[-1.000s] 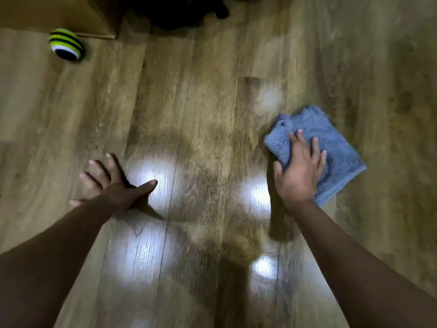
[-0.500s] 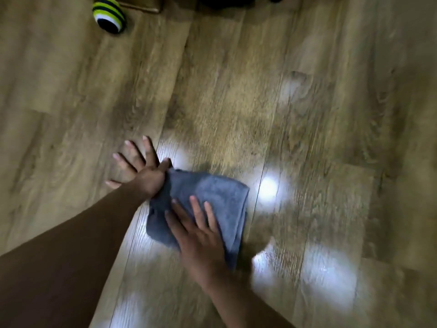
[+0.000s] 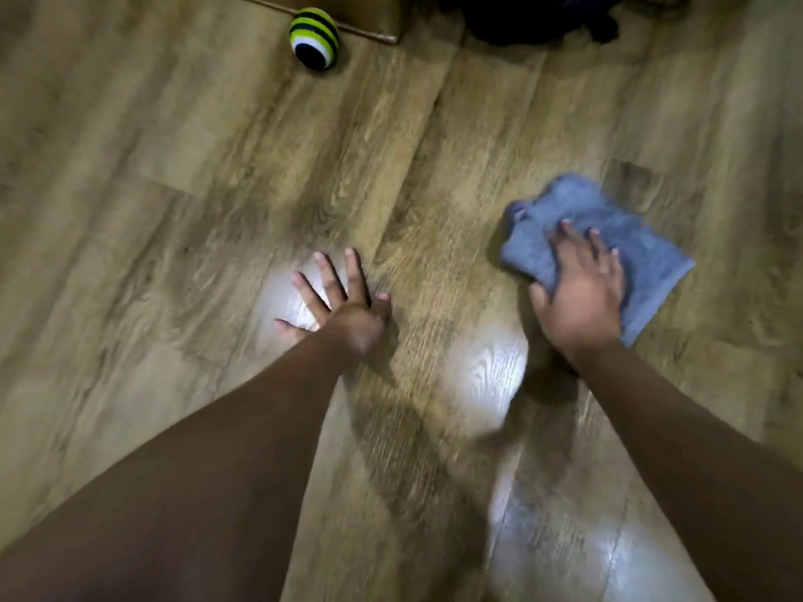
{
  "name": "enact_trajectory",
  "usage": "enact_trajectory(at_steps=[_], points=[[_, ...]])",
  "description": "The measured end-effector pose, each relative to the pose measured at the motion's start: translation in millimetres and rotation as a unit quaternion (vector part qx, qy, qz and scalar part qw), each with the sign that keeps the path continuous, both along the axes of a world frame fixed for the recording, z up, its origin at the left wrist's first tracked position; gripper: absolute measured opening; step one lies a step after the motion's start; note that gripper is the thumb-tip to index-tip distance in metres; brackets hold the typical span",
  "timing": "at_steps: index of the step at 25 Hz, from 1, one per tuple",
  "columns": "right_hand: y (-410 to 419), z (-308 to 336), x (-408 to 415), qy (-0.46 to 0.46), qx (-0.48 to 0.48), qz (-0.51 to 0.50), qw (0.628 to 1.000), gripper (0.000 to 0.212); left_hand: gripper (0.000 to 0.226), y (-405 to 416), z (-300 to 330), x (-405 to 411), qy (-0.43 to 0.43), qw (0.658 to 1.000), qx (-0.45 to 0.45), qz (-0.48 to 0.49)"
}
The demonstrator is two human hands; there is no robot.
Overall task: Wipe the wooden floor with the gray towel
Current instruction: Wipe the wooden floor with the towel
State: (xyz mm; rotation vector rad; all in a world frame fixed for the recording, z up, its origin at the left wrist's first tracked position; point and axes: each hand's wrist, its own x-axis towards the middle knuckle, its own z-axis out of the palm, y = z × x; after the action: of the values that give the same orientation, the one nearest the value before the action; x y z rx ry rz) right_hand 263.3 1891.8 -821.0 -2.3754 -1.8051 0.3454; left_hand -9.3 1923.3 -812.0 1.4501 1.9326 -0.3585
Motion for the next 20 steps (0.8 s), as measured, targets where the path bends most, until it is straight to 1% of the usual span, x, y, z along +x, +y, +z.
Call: enact_trajectory(at_steps=[3, 4, 5, 8, 10, 11, 12, 13, 14, 15, 16, 18, 20], points=[[7, 2, -27, 0.024, 0.016, -0.087, 0.996, 0.074, 0.071, 2, 2, -2, -0.014, 1.000, -0.023, -0.004], [-1, 4, -43, 0.032, 0.021, -0.090, 0.995, 0.074, 0.071, 3, 2, -3, -0.024, 0.999, -0.035, -0.007], [-12, 5, -60, 0.040, 0.026, -0.070, 0.996, 0.075, 0.071, 5, 3, -3, -0.033, 0.998, -0.045, -0.011], [-65, 11, -107, 0.054, 0.008, 0.041, 0.998, 0.079, 0.077, 3, 16, -9, -0.084, 0.995, -0.047, -0.020], [-102, 11, -127, 0.006, -0.010, 0.127, 0.992, 0.085, 0.084, 4, 19, -33, -0.128, 0.990, -0.028, -0.048], [-117, 9, -134, -0.027, -0.024, 0.199, 0.979, 0.087, 0.091, 2, 22, -56, -0.130, 0.989, -0.024, -0.070], [-128, 7, -136, -0.049, -0.036, 0.276, 0.959, 0.087, 0.104, 0, 25, -83, -0.114, 0.990, -0.023, -0.075], [-133, 6, -135, -0.060, -0.040, 0.335, 0.939, 0.087, 0.122, -3, 28, -111, -0.090, 0.994, -0.027, -0.048], [-129, 6, -130, -0.060, -0.040, 0.367, 0.927, 0.086, 0.138, -9, 28, -136, -0.062, 0.997, -0.038, 0.005], [-116, 6, -127, -0.055, -0.035, 0.375, 0.925, 0.085, 0.147, -15, 27, -156, -0.035, 0.997, -0.053, 0.053], [-99, 4, -125, -0.046, -0.023, 0.362, 0.931, 0.083, 0.150, -18, 25, -168, -0.022, 0.995, -0.065, 0.074], [-51, -2, -125, -0.018, 0.010, 0.281, 0.959, 0.078, 0.146, -17, 20, -172, -0.036, 0.994, -0.078, 0.060], [7, -2, -130, 0.006, 0.014, 0.179, 0.984, 0.073, 0.139, -18, 18, -172, -0.050, 0.995, -0.071, 0.050]])
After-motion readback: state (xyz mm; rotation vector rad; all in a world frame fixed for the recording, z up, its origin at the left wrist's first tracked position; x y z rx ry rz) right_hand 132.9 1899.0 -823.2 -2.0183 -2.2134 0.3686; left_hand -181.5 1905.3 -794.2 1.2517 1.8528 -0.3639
